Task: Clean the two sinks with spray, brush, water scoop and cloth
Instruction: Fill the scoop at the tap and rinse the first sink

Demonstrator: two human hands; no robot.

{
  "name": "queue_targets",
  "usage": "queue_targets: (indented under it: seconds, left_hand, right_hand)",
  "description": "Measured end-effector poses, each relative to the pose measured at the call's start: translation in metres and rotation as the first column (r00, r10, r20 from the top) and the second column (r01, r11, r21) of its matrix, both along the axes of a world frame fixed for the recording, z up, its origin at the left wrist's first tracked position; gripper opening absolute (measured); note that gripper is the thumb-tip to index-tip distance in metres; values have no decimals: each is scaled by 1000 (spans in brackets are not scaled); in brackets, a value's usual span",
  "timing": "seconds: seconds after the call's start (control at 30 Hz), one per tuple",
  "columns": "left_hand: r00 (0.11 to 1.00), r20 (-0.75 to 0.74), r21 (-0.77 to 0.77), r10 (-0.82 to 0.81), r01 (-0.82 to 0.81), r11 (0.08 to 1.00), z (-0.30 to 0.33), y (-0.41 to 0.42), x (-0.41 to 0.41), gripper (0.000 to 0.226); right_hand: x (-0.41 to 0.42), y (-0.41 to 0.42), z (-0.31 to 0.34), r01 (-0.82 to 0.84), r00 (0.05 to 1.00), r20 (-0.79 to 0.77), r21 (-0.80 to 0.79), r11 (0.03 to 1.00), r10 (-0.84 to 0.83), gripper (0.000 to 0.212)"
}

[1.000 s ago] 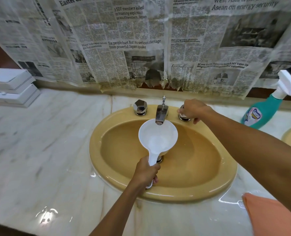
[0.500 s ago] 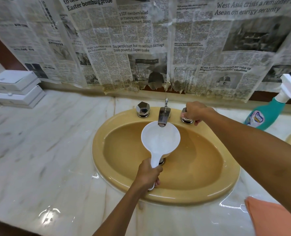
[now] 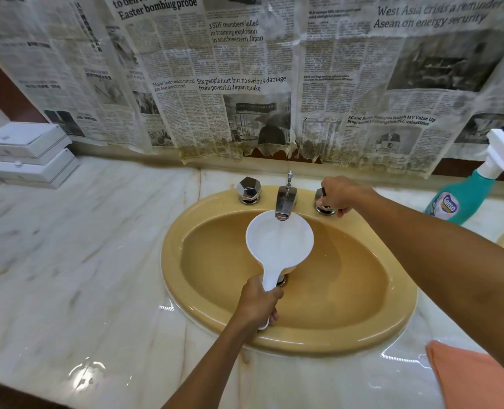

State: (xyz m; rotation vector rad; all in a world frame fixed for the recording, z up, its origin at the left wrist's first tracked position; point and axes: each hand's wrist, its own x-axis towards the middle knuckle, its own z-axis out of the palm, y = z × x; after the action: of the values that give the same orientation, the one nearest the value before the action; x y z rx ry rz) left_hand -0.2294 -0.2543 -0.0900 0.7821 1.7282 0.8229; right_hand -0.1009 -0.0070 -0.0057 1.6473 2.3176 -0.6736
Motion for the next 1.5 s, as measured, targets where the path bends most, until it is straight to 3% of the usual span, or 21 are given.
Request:
queue_targets:
  seconds: [0.23,0.37,0.47,1.5]
  left_hand:
    - [1000,8,13,-4,4,1000,-8,1,-2,9]
    - [998,55,11,35,-36,999,-14,4,-2,34]
    - [996,72,15,44,-46,999,-15,4,-2,38]
    - [996,82,17,44,-45,999,-21,5,-3,36]
  right_hand:
    - [-1,4,-2,-7,1000,9,-4,1000,7,21]
    - [0,8,-4,-2,1000,10,-12,1000,2,22]
    - [0,10,-6,-11,1000,16,-6,1000,11,23]
    - [1,14,-7,-58,997,53,5,998,58,16]
